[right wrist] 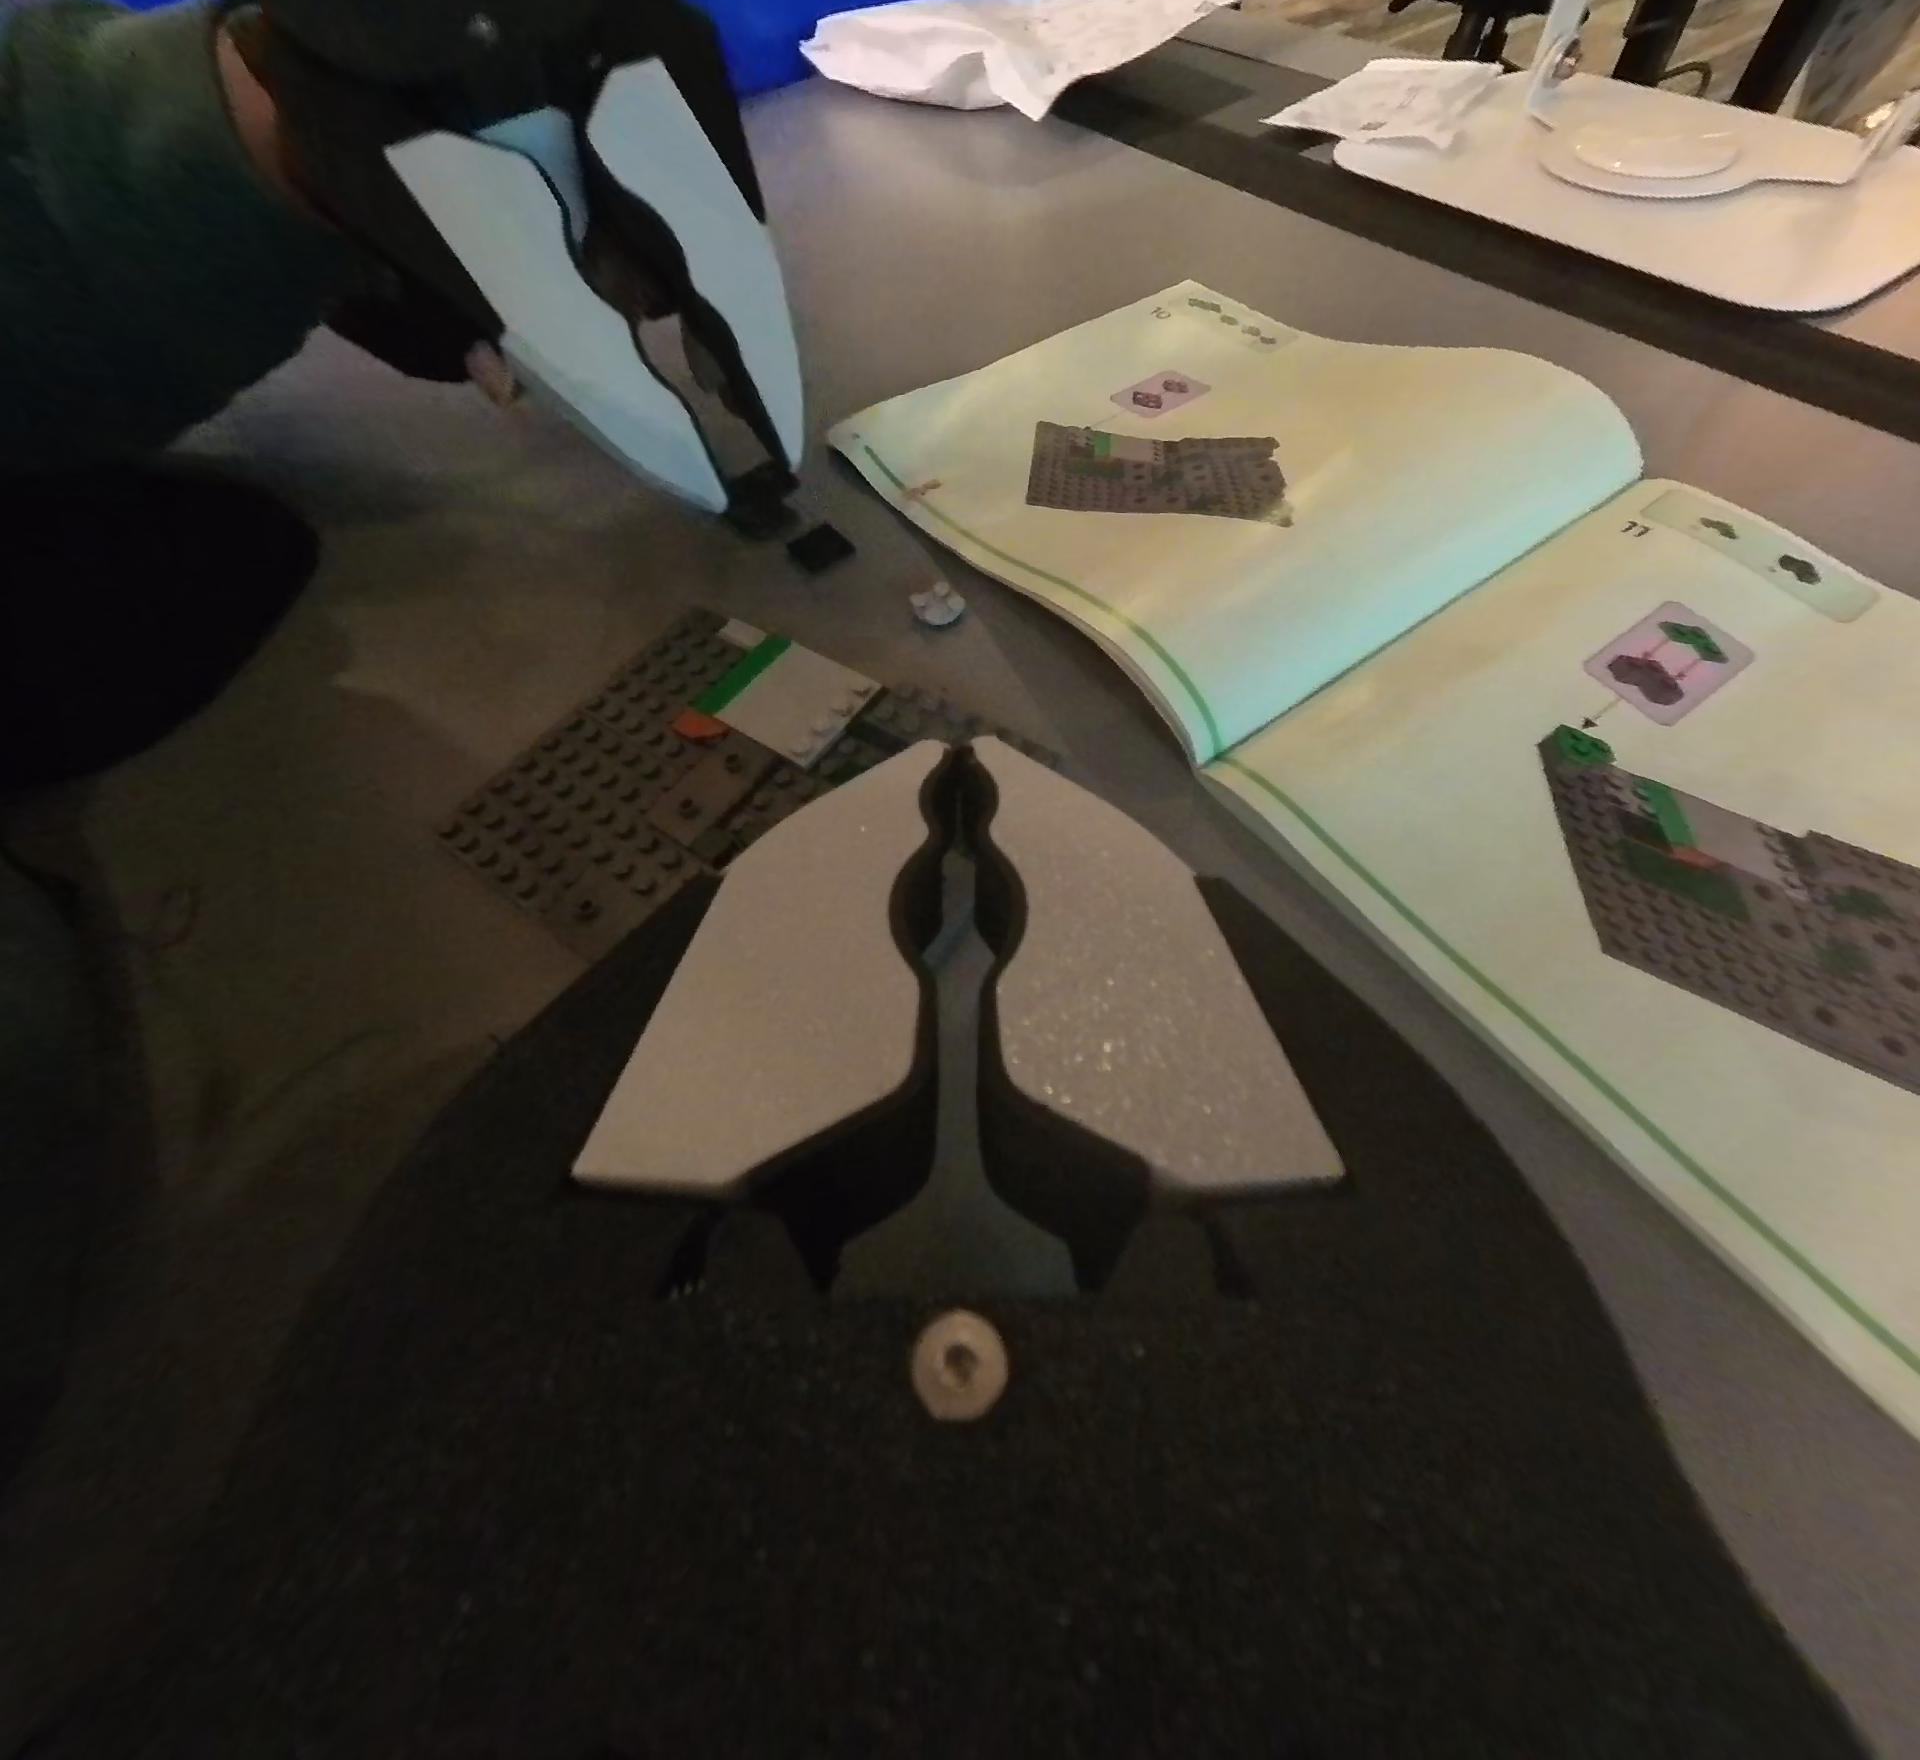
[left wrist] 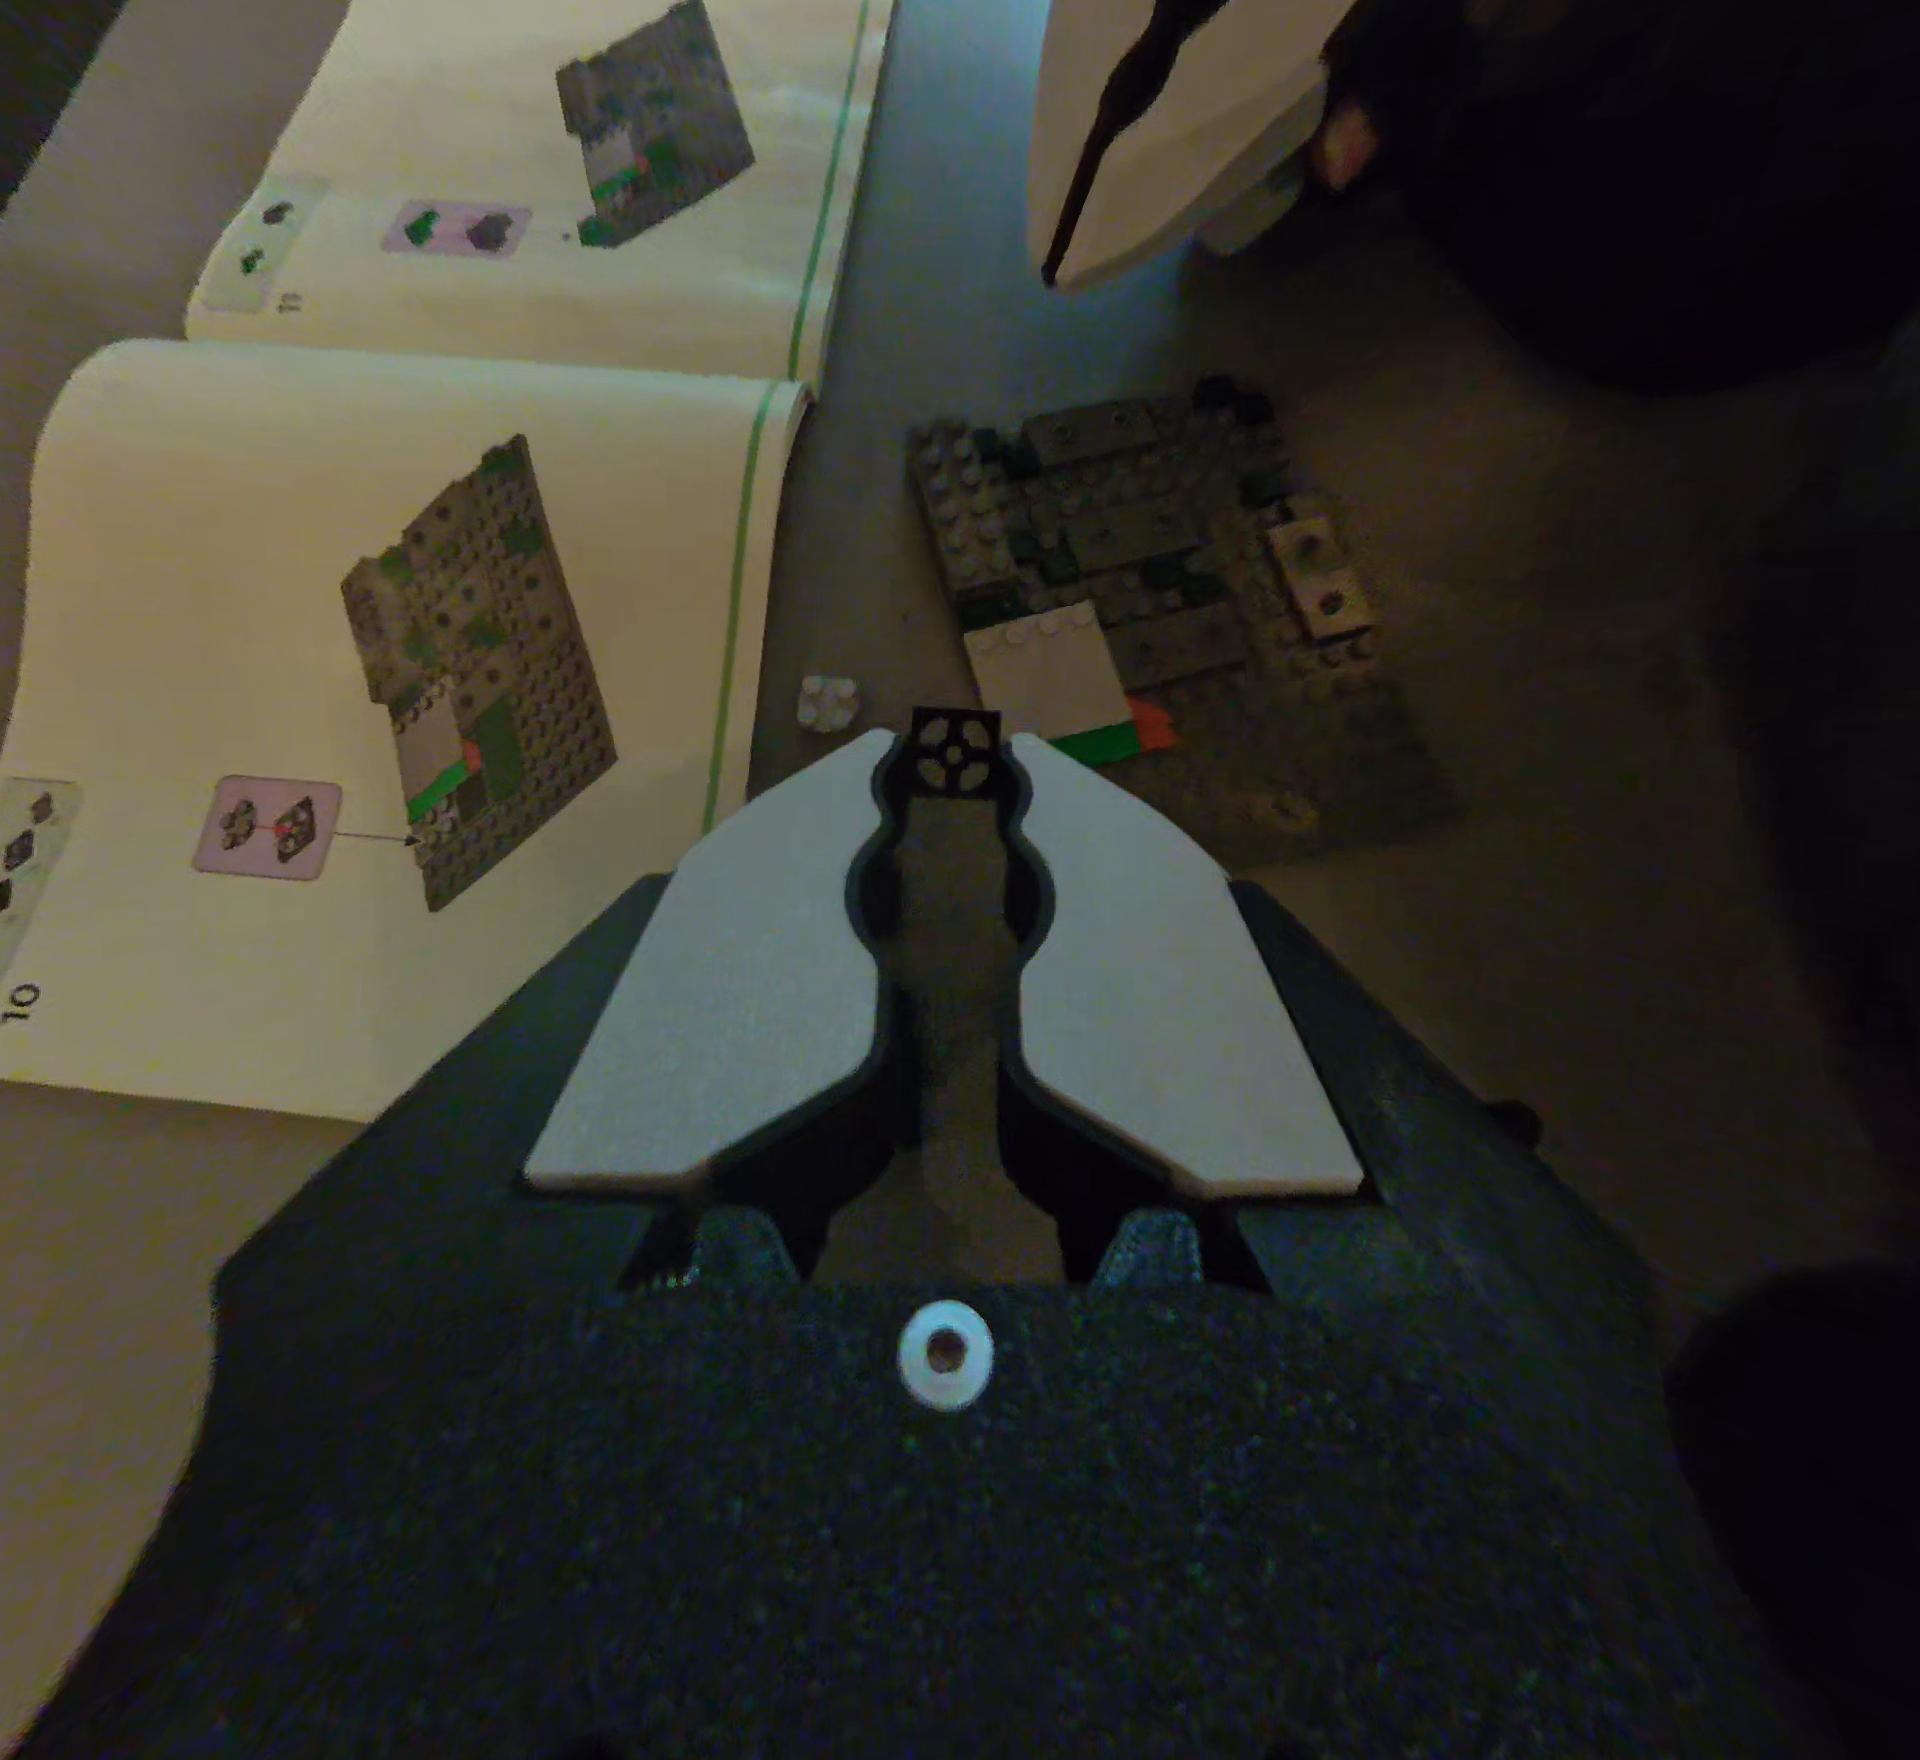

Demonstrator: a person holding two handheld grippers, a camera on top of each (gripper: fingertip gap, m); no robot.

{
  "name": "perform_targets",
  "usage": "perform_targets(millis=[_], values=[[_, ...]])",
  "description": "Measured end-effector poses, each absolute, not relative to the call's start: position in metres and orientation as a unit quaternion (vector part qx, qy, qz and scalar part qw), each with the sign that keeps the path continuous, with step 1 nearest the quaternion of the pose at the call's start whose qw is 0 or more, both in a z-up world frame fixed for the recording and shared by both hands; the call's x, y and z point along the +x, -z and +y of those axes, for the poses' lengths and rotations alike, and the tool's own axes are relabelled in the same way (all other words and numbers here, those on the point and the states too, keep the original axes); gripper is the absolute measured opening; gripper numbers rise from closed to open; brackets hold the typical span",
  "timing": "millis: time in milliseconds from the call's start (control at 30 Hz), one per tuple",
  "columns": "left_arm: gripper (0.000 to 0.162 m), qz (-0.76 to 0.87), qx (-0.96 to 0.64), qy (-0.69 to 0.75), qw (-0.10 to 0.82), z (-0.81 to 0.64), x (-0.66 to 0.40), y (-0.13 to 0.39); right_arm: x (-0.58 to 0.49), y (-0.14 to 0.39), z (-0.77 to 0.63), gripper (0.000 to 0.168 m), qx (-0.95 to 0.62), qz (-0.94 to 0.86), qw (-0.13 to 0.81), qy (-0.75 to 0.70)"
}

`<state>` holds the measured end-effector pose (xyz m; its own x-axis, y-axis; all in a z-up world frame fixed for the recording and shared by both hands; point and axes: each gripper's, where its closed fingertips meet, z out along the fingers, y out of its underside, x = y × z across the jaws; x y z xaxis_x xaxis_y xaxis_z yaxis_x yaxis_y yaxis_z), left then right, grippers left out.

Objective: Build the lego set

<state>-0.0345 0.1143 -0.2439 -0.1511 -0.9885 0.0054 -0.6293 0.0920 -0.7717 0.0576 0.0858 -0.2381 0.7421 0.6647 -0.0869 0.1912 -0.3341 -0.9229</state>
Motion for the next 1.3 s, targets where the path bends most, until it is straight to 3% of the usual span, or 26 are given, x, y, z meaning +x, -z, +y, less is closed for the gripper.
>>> perform_targets(millis=[233, 367, 767, 1000, 1100, 1300], values=[[0.015, 0.620, -0.586, 0.449, 0.266, 0.098, -0.036, 0.211, 0.039, 0.220, 0.079, 0.000, -0.739, -0.321, 0.538, -0.247], [0.015, 0.583, -0.575, 0.520, 0.242, 0.087, -0.039, 0.195, 0.018, 0.203, 0.074, 0.012, -0.694, -0.395, 0.552, -0.239], [0.015, 0.485, -0.529, 0.679, 0.157, 0.061, -0.041, 0.165, -0.041, 0.169, 0.062, 0.021, -0.609, -0.512, 0.533, -0.288], [0.016, 0.465, -0.520, 0.709, 0.103, 0.052, -0.042, 0.165, -0.046, 0.162, 0.055, 0.017, -0.553, -0.585, 0.527, -0.271], [0.016, 0.461, -0.522, 0.711, 0.093, 0.050, -0.041, 0.166, -0.047, 0.164, 0.051, 0.004, -0.545, -0.605, 0.510, -0.277], [0.017, 0.461, -0.540, 0.696, 0.108, 0.053, -0.043, 0.172, -0.045, 0.172, 0.058, 0.002, -0.618, -0.527, 0.461, -0.358]])
